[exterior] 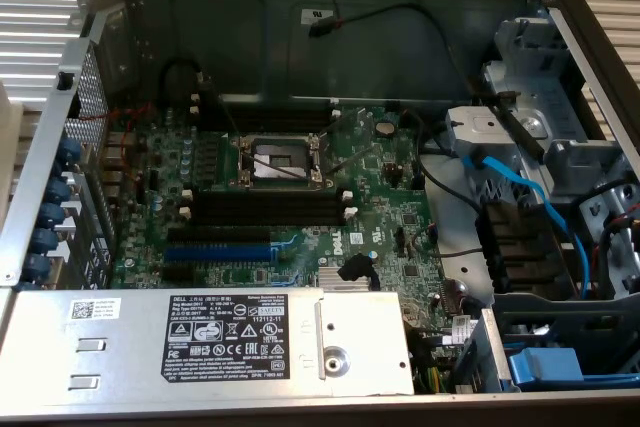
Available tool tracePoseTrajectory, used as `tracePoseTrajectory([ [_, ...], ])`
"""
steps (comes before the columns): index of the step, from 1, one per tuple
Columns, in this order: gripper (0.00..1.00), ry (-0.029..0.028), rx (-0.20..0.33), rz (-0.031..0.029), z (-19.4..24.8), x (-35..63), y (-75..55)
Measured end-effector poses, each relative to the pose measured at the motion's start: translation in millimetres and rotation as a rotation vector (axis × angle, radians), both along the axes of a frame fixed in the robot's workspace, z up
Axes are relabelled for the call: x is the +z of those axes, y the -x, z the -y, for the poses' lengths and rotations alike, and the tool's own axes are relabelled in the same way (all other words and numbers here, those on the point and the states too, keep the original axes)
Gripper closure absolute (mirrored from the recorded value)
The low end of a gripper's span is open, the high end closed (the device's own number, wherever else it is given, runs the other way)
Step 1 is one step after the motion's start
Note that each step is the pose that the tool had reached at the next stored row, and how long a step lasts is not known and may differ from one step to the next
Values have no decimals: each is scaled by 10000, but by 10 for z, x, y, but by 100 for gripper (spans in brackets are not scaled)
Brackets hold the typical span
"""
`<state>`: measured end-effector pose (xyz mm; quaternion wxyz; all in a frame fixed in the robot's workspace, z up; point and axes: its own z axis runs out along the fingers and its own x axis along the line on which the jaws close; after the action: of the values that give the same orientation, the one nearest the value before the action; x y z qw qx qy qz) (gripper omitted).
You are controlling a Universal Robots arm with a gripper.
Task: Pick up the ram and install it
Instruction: 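Pick up the ram and move it above insertion slot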
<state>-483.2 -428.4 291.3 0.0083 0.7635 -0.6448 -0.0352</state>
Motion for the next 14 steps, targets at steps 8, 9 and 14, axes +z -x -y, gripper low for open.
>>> tracePoseTrajectory([
  [8,75,-2,2,-73,19,-35,-1],
  [9,75,-3,1,-72,25,-46,-1],
  [14,75,-4,0,-72,62,-82,0],
])
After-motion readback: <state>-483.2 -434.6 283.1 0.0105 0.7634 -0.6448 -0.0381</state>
